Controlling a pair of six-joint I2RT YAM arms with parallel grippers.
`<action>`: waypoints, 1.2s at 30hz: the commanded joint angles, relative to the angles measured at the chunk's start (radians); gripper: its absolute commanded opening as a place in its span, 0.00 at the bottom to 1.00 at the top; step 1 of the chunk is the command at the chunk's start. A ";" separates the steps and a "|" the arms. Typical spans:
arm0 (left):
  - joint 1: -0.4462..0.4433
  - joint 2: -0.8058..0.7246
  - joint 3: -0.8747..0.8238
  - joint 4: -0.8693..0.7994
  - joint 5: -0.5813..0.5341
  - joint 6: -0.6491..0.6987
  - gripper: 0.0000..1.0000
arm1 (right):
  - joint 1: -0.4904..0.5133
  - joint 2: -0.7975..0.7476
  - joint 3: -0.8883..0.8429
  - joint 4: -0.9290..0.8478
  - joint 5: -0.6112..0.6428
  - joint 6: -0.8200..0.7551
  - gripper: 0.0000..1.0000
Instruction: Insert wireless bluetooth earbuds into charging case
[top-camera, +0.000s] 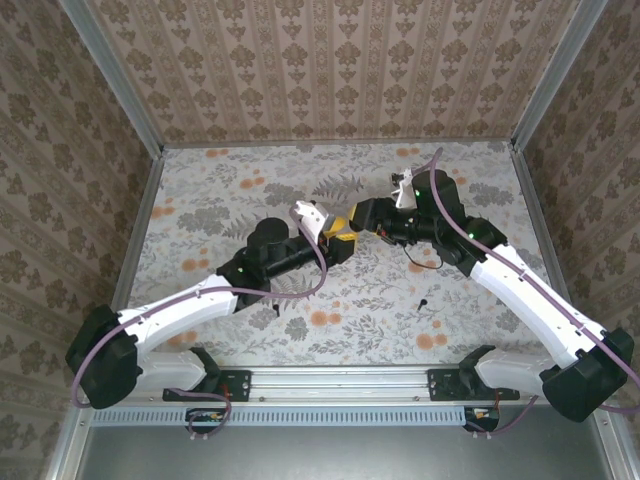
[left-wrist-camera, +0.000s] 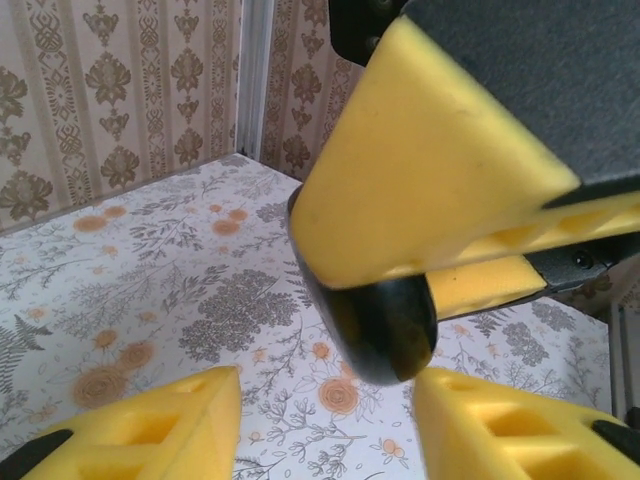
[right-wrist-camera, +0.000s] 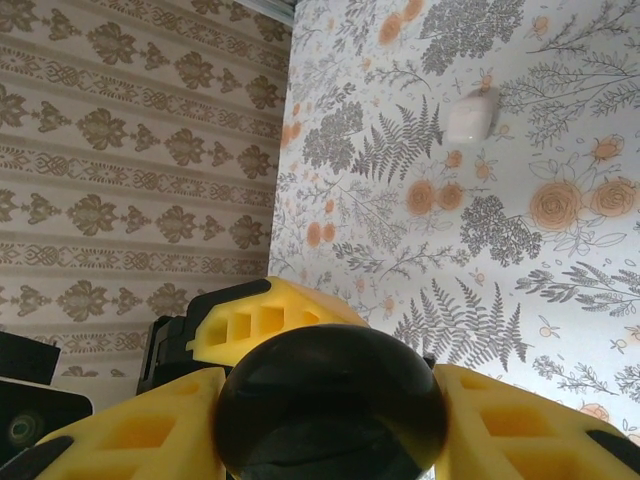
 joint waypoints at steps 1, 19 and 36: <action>-0.009 -0.001 0.052 0.080 0.048 -0.018 0.50 | 0.008 -0.019 -0.017 -0.004 -0.015 0.017 0.40; -0.009 0.052 0.110 0.074 0.040 -0.063 0.17 | 0.009 -0.052 -0.010 -0.009 -0.026 0.027 0.42; 0.086 -0.039 0.023 0.174 0.098 -0.254 0.00 | -0.022 -0.129 0.030 0.057 -0.034 -0.071 0.69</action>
